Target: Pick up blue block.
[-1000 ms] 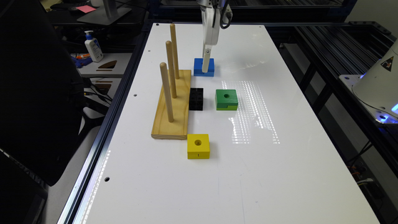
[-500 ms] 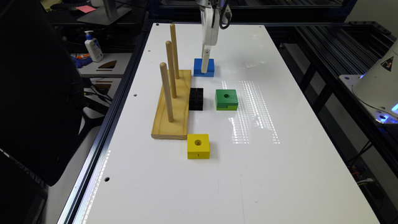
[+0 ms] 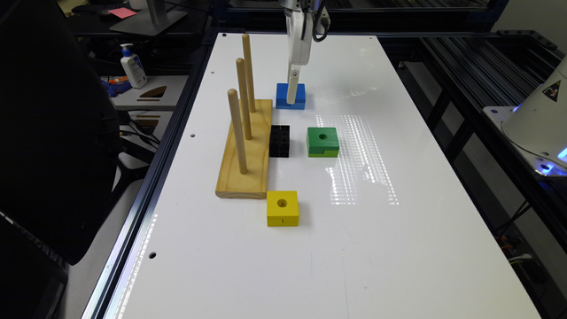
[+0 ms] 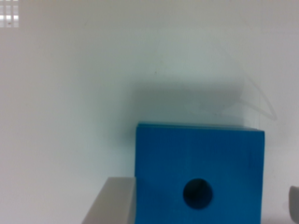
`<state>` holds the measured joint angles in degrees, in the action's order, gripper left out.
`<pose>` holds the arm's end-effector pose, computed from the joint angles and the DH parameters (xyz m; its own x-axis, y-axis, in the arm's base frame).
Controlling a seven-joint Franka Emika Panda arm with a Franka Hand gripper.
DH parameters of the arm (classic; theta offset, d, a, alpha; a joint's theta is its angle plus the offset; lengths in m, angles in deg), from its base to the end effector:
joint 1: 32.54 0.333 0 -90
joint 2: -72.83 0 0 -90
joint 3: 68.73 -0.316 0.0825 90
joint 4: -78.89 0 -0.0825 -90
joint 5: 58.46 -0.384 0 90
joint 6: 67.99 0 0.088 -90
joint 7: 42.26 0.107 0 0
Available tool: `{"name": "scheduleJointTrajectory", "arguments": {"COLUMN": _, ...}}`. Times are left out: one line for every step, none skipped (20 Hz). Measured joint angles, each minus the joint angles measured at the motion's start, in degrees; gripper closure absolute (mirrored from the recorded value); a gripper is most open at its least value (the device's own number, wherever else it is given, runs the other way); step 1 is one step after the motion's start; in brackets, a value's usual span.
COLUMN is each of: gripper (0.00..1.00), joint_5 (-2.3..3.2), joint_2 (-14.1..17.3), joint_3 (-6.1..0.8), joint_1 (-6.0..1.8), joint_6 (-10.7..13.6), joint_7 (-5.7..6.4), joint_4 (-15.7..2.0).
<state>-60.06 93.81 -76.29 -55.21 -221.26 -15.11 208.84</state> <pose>0.5230 -0.1405 0.2013 0.7163 -0.6977 0.0100 -0.6954 -0.7149 -0.0733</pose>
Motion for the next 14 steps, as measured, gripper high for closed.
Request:
{"name": "scheduleJointTrajectory", "arguments": {"gripper": 0.00, "joint_5": 0.00, "joint_2": 0.1, "joint_3": 0.06, "joint_1": -0.09, "joint_6": 0.0, "joint_7": -0.03, "joint_4": 0.00}}
{"name": "scheduleJointTrajectory", "arguments": {"gripper": 0.00, "joint_5": 0.01, "joint_2": 0.2, "joint_3": 0.07, "joint_1": -0.21, "joint_6": 0.0, "joint_7": -0.04, "joint_4": 0.00}}
{"name": "scheduleJointTrajectory", "arguments": {"gripper": 0.00, "joint_5": 0.01, "joint_2": 0.4, "joint_3": 0.07, "joint_1": -0.31, "joint_6": 0.0, "joint_7": -0.04, "joint_4": -0.04}}
{"name": "scheduleJointTrajectory", "arguments": {"gripper": 0.00, "joint_5": 0.02, "joint_2": 0.5, "joint_3": 0.07, "joint_1": -0.37, "joint_6": 0.0, "joint_7": -0.04, "joint_4": -0.11}}
{"name": "scheduleJointTrajectory", "arguments": {"gripper": 0.00, "joint_5": 0.02, "joint_2": 0.7, "joint_3": 0.08, "joint_1": -0.40, "joint_6": 0.0, "joint_7": -0.04, "joint_4": -0.24}}
{"name": "scheduleJointTrajectory", "arguments": {"gripper": 0.00, "joint_5": 0.02, "joint_2": 0.8, "joint_3": 0.08, "joint_1": -0.40, "joint_6": 0.0, "joint_7": -0.04, "joint_4": -0.33}}
{"name": "scheduleJointTrajectory", "arguments": {"gripper": 0.00, "joint_5": 0.02, "joint_2": 0.9, "joint_3": 0.08, "joint_1": -0.40, "joint_6": 0.0, "joint_7": -0.04, "joint_4": -0.40}}
{"name": "scheduleJointTrajectory", "arguments": {"gripper": 0.00, "joint_5": 0.02, "joint_2": 1.0, "joint_3": 0.08, "joint_1": -0.40, "joint_6": 0.0, "joint_7": -0.04, "joint_4": -0.45}}
{"name": "scheduleJointTrajectory", "arguments": {"gripper": 0.00, "joint_5": 0.02, "joint_2": 1.4, "joint_3": 0.09, "joint_1": -0.40, "joint_6": -0.1, "joint_7": -0.04, "joint_4": -0.48}}
{"name": "scheduleJointTrajectory", "arguments": {"gripper": 0.00, "joint_5": 0.02, "joint_2": 1.8, "joint_3": 0.09, "joint_1": -0.40, "joint_6": -0.4, "joint_7": -0.04, "joint_4": -0.49}}
{"name": "scheduleJointTrajectory", "arguments": {"gripper": 0.00, "joint_5": 0.03, "joint_2": 2.4, "joint_3": 0.10, "joint_1": -0.40, "joint_6": -0.9, "joint_7": -0.04, "joint_4": -0.50}}
{"name": "scheduleJointTrajectory", "arguments": {"gripper": 0.00, "joint_5": 0.05, "joint_2": 3.1, "joint_3": 0.11, "joint_1": -0.40, "joint_6": -1.7, "joint_7": -0.04, "joint_4": -0.52}}
{"name": "scheduleJointTrajectory", "arguments": {"gripper": 0.00, "joint_5": 0.07, "joint_2": 3.8, "joint_3": 0.12, "joint_1": -0.40, "joint_6": -2.4, "joint_7": -0.04, "joint_4": -0.58}}
{"name": "scheduleJointTrajectory", "arguments": {"gripper": 0.00, "joint_5": 0.16, "joint_2": 4.1, "joint_3": 0.13, "joint_1": -0.38, "joint_6": -2.8, "joint_7": -0.02, "joint_4": -0.75}}
